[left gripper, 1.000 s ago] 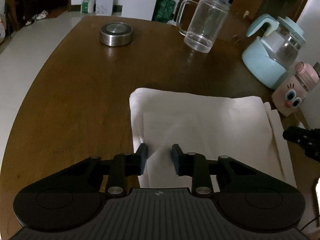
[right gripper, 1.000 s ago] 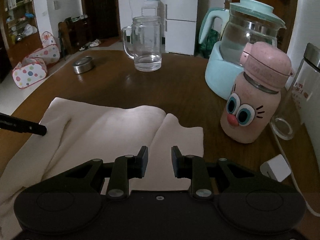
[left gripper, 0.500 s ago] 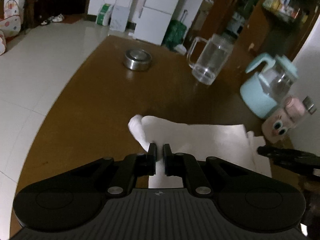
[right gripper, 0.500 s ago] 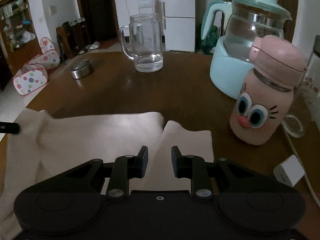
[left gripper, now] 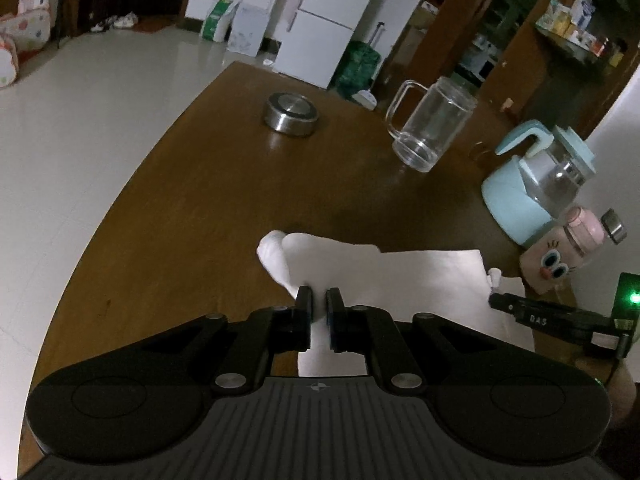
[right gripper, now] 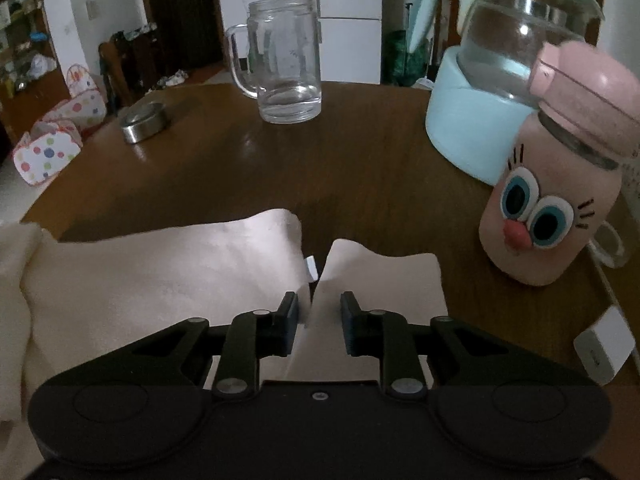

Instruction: Fold clothes

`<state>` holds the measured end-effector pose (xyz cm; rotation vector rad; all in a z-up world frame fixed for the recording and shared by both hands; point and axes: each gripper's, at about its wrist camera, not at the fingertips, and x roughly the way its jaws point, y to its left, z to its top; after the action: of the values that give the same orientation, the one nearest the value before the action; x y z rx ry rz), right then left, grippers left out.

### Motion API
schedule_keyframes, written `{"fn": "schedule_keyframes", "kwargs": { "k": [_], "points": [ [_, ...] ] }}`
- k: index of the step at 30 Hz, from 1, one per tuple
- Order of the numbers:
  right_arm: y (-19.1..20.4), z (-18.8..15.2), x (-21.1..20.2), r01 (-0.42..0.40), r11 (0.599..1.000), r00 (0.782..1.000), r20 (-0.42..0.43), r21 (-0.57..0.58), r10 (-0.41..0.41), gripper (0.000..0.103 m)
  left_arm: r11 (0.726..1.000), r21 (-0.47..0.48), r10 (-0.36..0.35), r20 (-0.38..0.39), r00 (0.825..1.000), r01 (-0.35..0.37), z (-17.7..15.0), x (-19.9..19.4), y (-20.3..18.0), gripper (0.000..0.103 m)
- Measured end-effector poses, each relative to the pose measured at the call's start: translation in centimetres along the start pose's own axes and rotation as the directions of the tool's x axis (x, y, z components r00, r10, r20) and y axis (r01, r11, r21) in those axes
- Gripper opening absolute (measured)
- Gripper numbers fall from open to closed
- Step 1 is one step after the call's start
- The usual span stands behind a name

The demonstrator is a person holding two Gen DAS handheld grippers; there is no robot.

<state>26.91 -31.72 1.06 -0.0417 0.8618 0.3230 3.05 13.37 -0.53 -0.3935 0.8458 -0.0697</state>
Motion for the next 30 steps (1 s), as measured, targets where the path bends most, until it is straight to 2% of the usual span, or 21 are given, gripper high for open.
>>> {"fn": "schedule_keyframes", "kwargs": {
  "k": [5,10,11,13,14,15,24,26,28,30],
  "points": [
    [0.1,-0.1,0.0,0.003,1.0,1.0,0.002,-0.012,-0.003,0.018,0.999,-0.021,0.036,-0.012,0.999,-0.036,-0.6,0.1,1.0,0.009],
    [0.1,-0.2,-0.1,0.001,1.0,1.0,0.004,-0.014,-0.001,0.005,1.0,-0.003,0.001,-0.023,1.0,-0.001,-0.9,0.2,0.5,0.01],
    [0.3,-0.2,-0.1,0.005,1.0,1.0,0.006,-0.017,-0.005,0.004,1.0,0.007,-0.005,-0.021,1.0,0.006,-1.0,0.2,0.2,0.012],
    [0.3,-0.3,-0.2,0.012,1.0,1.0,0.008,-0.021,-0.011,0.004,1.0,0.017,-0.011,-0.017,1.0,0.012,-1.0,0.3,-0.1,0.023],
    [0.3,-0.3,-0.3,0.019,1.0,1.0,0.01,-0.024,-0.019,0.004,1.0,0.02,-0.01,-0.015,1.0,0.011,-1.1,0.3,-0.2,0.032],
    [0.4,-0.3,-0.4,0.027,0.999,1.0,0.012,-0.028,-0.027,0.004,1.0,0.024,-0.004,-0.012,1.0,0.004,-1.1,0.3,-0.3,0.036],
    [0.3,-1.0,-0.9,0.045,0.997,0.999,0.026,-0.058,-0.044,0.002,0.997,0.076,0.024,-0.025,0.999,-0.022,-1.5,1.1,-0.9,0.043],
    [0.1,-1.1,-1.5,0.058,0.996,0.998,0.041,-0.07,-0.055,0.002,0.997,0.079,0.026,-0.035,0.999,-0.023,-1.4,1.6,-1.1,0.043],
    [-0.3,-1.2,-2.5,0.068,0.995,0.996,0.059,-0.07,-0.064,0.002,0.997,0.074,0.024,-0.045,0.999,-0.021,-1.3,2.2,-1.2,0.039],
    [-0.9,-1.3,-3.7,0.085,0.994,0.993,0.081,-0.066,-0.08,0.002,0.997,0.073,0.011,-0.057,0.998,-0.007,-1.3,2.5,-1.2,0.025]
  ]
}}
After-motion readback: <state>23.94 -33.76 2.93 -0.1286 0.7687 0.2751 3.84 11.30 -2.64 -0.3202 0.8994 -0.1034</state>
